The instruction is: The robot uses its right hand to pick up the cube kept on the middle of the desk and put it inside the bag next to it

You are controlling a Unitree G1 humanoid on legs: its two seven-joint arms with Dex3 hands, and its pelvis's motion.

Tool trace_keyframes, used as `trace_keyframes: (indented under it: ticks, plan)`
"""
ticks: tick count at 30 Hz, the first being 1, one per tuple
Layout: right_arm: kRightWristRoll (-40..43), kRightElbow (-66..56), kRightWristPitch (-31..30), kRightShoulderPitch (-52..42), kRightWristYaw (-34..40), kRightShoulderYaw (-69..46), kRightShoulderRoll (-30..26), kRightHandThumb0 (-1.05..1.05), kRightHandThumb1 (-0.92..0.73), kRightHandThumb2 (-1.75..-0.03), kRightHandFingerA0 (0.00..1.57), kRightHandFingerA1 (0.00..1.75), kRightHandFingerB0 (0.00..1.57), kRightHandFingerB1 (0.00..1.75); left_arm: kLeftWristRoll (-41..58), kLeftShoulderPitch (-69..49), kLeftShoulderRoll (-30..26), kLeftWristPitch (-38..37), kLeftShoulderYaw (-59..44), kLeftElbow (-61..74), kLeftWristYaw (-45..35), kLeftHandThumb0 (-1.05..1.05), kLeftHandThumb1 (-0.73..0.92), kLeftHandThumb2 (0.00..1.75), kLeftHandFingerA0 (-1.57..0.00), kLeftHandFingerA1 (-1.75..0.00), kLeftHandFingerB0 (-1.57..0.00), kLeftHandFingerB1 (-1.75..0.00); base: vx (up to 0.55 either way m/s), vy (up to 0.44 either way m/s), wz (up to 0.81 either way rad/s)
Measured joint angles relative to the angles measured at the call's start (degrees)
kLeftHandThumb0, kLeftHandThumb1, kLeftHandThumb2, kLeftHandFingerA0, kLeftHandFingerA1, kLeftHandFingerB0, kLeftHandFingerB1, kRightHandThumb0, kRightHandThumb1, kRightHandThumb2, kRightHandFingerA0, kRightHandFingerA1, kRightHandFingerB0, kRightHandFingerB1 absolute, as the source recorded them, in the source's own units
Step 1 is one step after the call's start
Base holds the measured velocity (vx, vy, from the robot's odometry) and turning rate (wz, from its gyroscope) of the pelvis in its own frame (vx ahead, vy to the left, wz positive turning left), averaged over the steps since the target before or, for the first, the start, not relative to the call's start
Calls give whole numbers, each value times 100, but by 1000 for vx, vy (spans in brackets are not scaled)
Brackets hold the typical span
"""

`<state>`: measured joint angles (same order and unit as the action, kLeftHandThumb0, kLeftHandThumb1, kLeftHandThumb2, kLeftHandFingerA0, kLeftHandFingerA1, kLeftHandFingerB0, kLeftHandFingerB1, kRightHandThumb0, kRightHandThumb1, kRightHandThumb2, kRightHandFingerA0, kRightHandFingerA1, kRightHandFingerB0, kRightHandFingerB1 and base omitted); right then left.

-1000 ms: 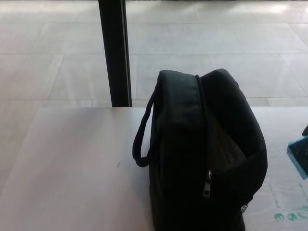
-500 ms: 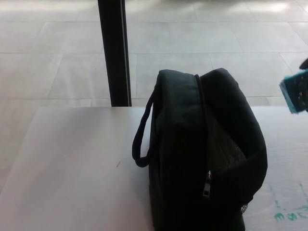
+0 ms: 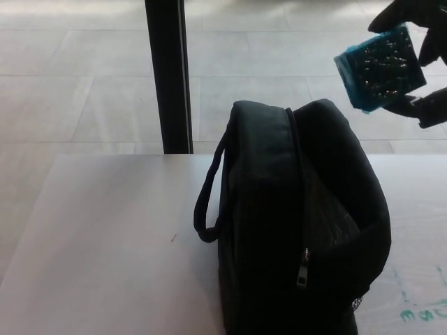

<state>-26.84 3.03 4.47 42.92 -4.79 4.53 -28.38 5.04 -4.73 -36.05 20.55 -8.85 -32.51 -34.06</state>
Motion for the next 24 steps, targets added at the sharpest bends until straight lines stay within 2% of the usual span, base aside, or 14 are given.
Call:
trace_keyframes:
  ticks: [1, 2, 7, 9, 11, 13, 16, 17, 18, 19, 21, 22, 23, 24]
  plan:
    - [16, -127, -21, -21, -48, 20, 17, -26, -51, -114, 121, 140, 99, 127, 2, -4, 0, 3, -5, 1, -2, -55, 48, 88, -28, -57, -36, -57, 0, 0, 0]
    - [27, -351, -56, -69, -141, 81, 22, -19, -52, -108, 88, 175, 75, 158, 5, -16, 0, 3, -9, 5, -7, -59, 48, 87, -30, -58, -34, -55, 0, 0, 0]
    - [26, -879, -32, -351, -513, 361, -71, -24, -59, -97, 89, 175, 76, 154, 8, -44, 0, -1, -16, -8, -29, -62, 50, 88, -33, -59, -37, -56, 0, 0, 0]
    - [21, -930, 36, -501, -628, 438, -156, -25, -61, -87, 87, 175, 74, 153, 0, -60, -1, -25, -13, -9, -26, -57, 49, 87, -30, -58, -39, -57, 0, 0, 0]
    - [6, -973, 114, -629, -737, 516, -285, -26, -61, -82, 89, 175, 76, 150, -4, -59, -1, -28, -13, 0, -17, -58, 49, 87, -33, -58, -34, -54, 0, 0, 0]
    - [-8, -971, 188, -727, -817, 591, -367, -27, -61, -83, 88, 175, 73, 154, -17, -60, -1, -29, -7, 17, 1, -57, 49, 87, -30, -57, -35, -55, 0, 0, 0]
    - [-58, -967, 260, -753, -912, 671, -443, -25, -59, -89, 90, 175, 77, 150, -29, -59, -3, -32, 1, 47, 8, -61, 54, 90, -34, -58, -39, -56, 0, 0, 0]
    - [-82, -967, 281, -755, -928, 687, -465, -20, -54, -91, 111, 163, 80, 131, -32, -59, -4, -35, 4, 51, 10, -61, 53, 89, -34, -59, -38, -56, 0, 0, 0]
    - [-119, -964, 312, -759, -941, 717, -502, -20, -54, -91, 111, 163, 80, 131, -43, -62, -11, -46, 29, 64, 12, -61, 53, 89, -34, -59, -38, -56, 0, 0, 0]
    - [-161, -953, 347, -762, -960, 761, -541, -23, -56, -78, 93, 175, 88, 131, -48, -62, -14, -52, 44, 67, 12, -61, 53, 90, -35, -60, -38, -56, 0, 0, 0]
    - [-235, -922, 413, -786, -995, 846, -575, -22, -57, -76, 93, 175, 87, 131, -56, -61, -20, -66, 67, 70, 12, -61, 53, 89, -36, -60, -37, -55, 0, 0, 0]
    - [-253, -913, 433, -798, -1002, 866, -575, -21, -56, -82, 92, 175, 86, 131, -58, -57, -21, -73, 73, 69, 12, -60, 52, 89, -37, -61, -38, -56, 0, 0, 0]
    - [-277, -897, 465, -817, -1012, 884, -575, -23, -56, -88, 95, 175, 84, 139, -60, -52, -22, -88, 81, 66, 13, -60, 52, 88, -36, -59, -38, -55, 0, 0, 0]
    - [-286, -888, 479, -820, -1016, 890, -575, -23, -56, -88, 95, 175, 84, 139, -61, -49, -22, -93, 82, 61, 14, -60, 52, 88, -36, -59, -38, -55, 0, 0, 0]
